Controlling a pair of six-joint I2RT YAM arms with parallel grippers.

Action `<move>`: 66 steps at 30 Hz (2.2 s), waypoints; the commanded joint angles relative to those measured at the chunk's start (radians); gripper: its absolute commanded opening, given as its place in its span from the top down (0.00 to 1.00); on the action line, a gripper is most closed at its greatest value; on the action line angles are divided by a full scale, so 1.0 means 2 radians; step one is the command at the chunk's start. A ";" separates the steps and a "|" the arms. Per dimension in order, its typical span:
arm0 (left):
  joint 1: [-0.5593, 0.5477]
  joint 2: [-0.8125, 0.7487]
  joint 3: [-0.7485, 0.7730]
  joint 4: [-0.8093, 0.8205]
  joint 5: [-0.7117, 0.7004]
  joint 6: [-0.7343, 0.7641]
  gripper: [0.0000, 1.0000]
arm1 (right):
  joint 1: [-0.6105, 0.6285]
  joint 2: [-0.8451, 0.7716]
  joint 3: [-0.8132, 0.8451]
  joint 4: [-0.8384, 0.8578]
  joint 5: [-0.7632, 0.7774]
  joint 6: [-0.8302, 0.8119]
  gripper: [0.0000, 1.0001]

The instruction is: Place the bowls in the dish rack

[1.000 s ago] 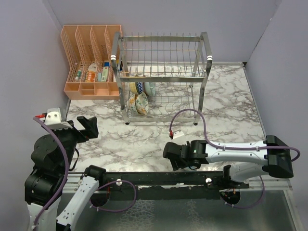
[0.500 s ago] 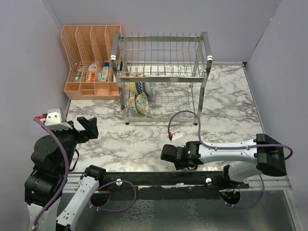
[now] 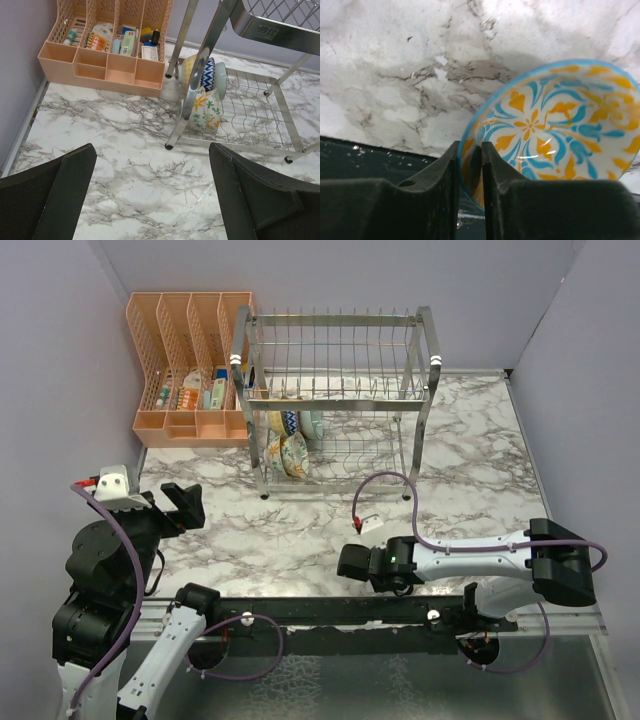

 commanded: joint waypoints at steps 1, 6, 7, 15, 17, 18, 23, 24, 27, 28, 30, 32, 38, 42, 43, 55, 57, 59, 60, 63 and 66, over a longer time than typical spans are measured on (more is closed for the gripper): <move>-0.004 -0.008 -0.001 0.005 -0.003 0.007 0.01 | 0.004 0.004 0.006 -0.019 0.035 0.020 0.90; -0.005 -0.007 0.003 0.006 -0.005 0.010 0.01 | 0.008 -0.011 0.039 -0.044 0.069 0.016 0.99; -0.005 -0.006 0.004 0.006 -0.006 0.011 0.01 | 0.008 -0.018 0.048 -0.046 0.072 0.009 0.99; -0.006 0.000 0.015 0.010 -0.006 0.012 0.01 | 0.008 -0.103 0.082 0.092 0.022 -0.097 0.99; -0.006 0.002 0.019 0.011 -0.006 0.012 0.01 | 0.007 -0.114 0.087 0.138 0.002 -0.121 0.99; -0.006 0.003 0.021 0.012 -0.005 0.011 0.01 | 0.005 -0.116 0.090 0.159 -0.006 -0.132 0.99; -0.006 0.007 0.033 0.016 -0.003 0.013 0.01 | -0.055 -0.100 0.101 0.255 -0.127 -0.186 0.99; -0.006 0.007 0.035 0.016 -0.003 0.013 0.01 | -0.073 -0.095 0.098 0.275 -0.168 -0.190 0.99; -0.006 0.007 0.041 0.017 -0.004 0.015 0.01 | -0.128 -0.082 0.086 0.349 -0.276 -0.189 0.99; -0.006 0.007 0.043 0.016 -0.005 0.015 0.01 | -0.139 -0.074 0.085 0.376 -0.304 -0.187 0.99; -0.006 0.008 0.047 0.014 -0.006 0.015 0.01 | -0.153 -0.050 0.092 0.403 -0.361 -0.183 0.99; -0.007 0.008 0.053 0.010 -0.007 0.016 0.01 | -0.160 -0.027 0.098 0.424 -0.404 -0.175 0.99; -0.007 0.007 0.061 0.006 -0.013 0.016 0.01 | -0.192 0.015 0.080 0.524 -0.507 -0.115 0.99; -0.007 0.008 0.063 0.006 -0.013 0.018 0.01 | -0.221 0.032 0.077 0.572 -0.553 -0.077 0.99; -0.007 0.009 0.063 0.006 -0.014 0.018 0.01 | -0.228 0.037 0.080 0.575 -0.556 -0.073 0.99; -0.007 0.012 0.073 0.001 -0.016 0.014 0.01 | -0.316 0.112 0.113 0.657 -0.627 -0.014 0.99; -0.007 0.012 0.075 0.000 -0.017 0.014 0.01 | -0.330 0.107 0.115 0.663 -0.618 -0.012 0.99; -0.008 0.013 0.075 -0.001 -0.018 0.014 0.01 | -0.343 0.106 0.118 0.661 -0.610 -0.012 0.99; -0.008 0.014 0.075 -0.001 -0.018 0.014 0.01 | -0.349 0.106 0.119 0.664 -0.608 -0.009 0.99; -0.007 0.016 0.074 0.000 -0.017 0.014 0.01 | -0.365 0.110 0.119 0.679 -0.603 0.001 0.99; -0.008 0.017 0.071 0.003 -0.014 0.013 0.01 | -0.374 0.116 0.120 0.689 -0.586 0.001 0.99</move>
